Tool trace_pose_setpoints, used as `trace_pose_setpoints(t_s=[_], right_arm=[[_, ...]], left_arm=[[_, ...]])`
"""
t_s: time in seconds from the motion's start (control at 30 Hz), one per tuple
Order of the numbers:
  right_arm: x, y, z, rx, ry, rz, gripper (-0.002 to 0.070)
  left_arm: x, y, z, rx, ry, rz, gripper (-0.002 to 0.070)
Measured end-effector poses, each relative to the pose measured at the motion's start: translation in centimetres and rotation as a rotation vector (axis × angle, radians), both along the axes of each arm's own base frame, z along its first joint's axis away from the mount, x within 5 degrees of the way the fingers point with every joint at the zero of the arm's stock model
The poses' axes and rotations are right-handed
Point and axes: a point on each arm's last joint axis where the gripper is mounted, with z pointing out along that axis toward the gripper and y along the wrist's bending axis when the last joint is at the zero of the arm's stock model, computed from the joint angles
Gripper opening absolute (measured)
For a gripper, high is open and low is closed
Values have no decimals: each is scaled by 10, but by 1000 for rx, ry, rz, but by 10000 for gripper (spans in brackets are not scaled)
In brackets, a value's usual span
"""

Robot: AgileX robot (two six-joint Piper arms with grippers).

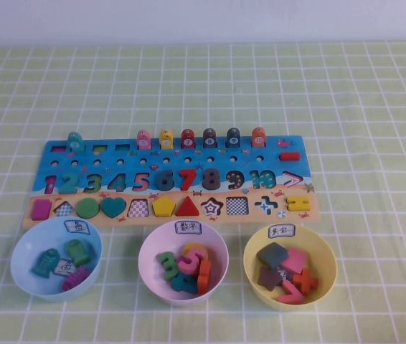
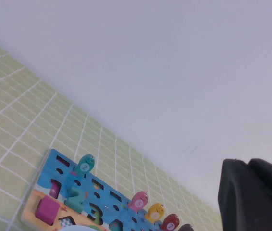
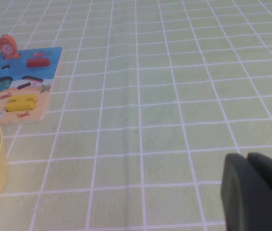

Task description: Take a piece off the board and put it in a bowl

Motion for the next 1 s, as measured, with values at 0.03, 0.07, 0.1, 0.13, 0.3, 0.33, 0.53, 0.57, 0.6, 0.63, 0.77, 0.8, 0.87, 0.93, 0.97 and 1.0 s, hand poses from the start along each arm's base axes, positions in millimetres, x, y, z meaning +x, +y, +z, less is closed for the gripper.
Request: trace_pose_setpoints(t_s=[0.03, 0.07, 0.1, 0.13, 0.3, 0.33, 0.53, 0.57, 0.6, 0.63, 0.77, 0.8, 0.87, 0.93, 0.97, 1.0], right_arm=[[0, 0, 0, 0, 0, 0, -17], [0, 0, 0, 0, 0, 0, -17], [0, 0, 0, 0, 0, 0, -17], [0, 0, 0, 0, 0, 0, -17], [0, 0, 0, 0, 0, 0, -17], [0, 0, 0, 0, 0, 0, -17], [0, 0, 0, 0, 0, 0, -17], [0, 0, 0, 0, 0, 0, -17], [0, 0, 0, 0, 2, 0, -17], [0, 0, 0, 0, 2, 0, -17], [0, 0, 0, 0, 2, 0, -17], [0, 0, 0, 0, 2, 0, -17], [0, 0, 0, 0, 2, 0, -17], [0, 0, 0, 0, 2, 0, -17], [0, 0, 0, 0, 2, 0, -17], [0, 0, 0, 0, 2, 0, -17]], left_arm=[[0, 0, 0, -2, -2, 1, -5], [0, 0, 0, -7, -4, 1, -5], [0, 0, 1, -10, -5, 2, -5], [0, 0, 1, -12, -5, 2, -5], [0, 1, 3, 24, -33, 20, -5], [-1, 2, 4, 32, -50, 30, -5], [-1, 1, 9, 69, -48, 23, -5], [-2, -1, 12, 98, -13, -3, -5], [-2, -4, 15, 139, 33, -31, -5], [-1, -7, 18, 176, 93, -61, -5], [8, -13, 46, 363, 302, -151, -5], [12, -14, 55, 418, 355, -170, -5], [21, -15, 70, 527, 445, -203, -5], [36, -16, 83, 635, 554, -245, -5], [44, -16, 91, 686, 604, -269, -5], [54, -17, 97, 733, 653, -297, -5]])
